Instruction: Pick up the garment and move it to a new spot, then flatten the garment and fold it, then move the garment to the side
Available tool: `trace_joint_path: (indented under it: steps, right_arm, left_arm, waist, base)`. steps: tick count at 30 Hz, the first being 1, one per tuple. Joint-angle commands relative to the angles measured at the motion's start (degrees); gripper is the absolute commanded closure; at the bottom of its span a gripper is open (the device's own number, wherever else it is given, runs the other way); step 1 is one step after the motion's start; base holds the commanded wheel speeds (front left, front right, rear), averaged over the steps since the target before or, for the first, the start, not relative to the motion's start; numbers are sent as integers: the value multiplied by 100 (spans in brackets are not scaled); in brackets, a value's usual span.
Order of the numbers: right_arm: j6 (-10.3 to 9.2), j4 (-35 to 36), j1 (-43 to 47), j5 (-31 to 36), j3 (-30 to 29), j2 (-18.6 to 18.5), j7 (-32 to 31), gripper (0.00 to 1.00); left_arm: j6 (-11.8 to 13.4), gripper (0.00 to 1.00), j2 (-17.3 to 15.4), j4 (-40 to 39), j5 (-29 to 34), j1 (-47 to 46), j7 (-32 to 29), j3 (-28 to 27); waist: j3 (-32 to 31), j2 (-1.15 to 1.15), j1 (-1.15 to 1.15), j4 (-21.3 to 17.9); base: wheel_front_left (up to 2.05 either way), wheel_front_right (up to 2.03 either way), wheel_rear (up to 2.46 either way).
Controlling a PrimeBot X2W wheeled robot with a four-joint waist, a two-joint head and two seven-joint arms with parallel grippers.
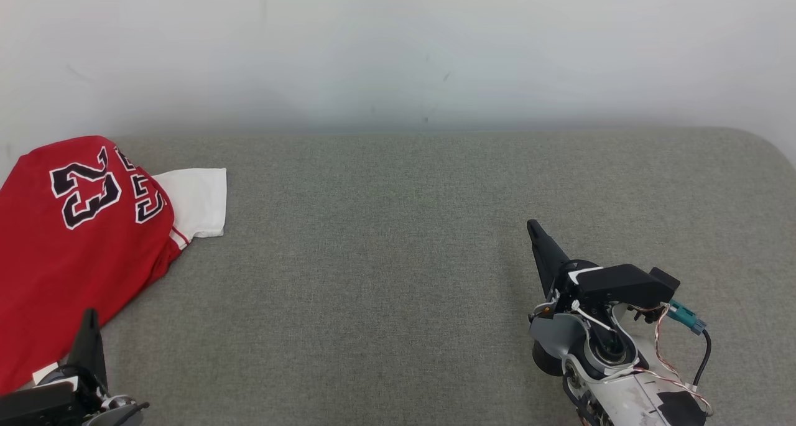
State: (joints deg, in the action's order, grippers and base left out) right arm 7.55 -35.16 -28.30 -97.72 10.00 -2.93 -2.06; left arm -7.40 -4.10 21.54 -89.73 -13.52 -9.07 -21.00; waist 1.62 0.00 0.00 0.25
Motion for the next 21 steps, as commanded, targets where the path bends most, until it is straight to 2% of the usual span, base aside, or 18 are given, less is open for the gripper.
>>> trace_joint_path:
  steps: [1, 21]
  right_arm:
    - [-13, 3, -23, -27, 15, 10, -15, 100]
    - [-13, 3, -23, -27, 15, 10, -15, 100]
  left_arm:
    - [-19, 100, -20, 2, -36, -56, 20, -6]
    - [-19, 100, -20, 2, -36, -56, 20, -8]
  waist:
    - [0, 0, 0, 0]
    - [0, 0, 0, 0]
  base:
    - [0, 0, 0]
    - [0, 0, 0]
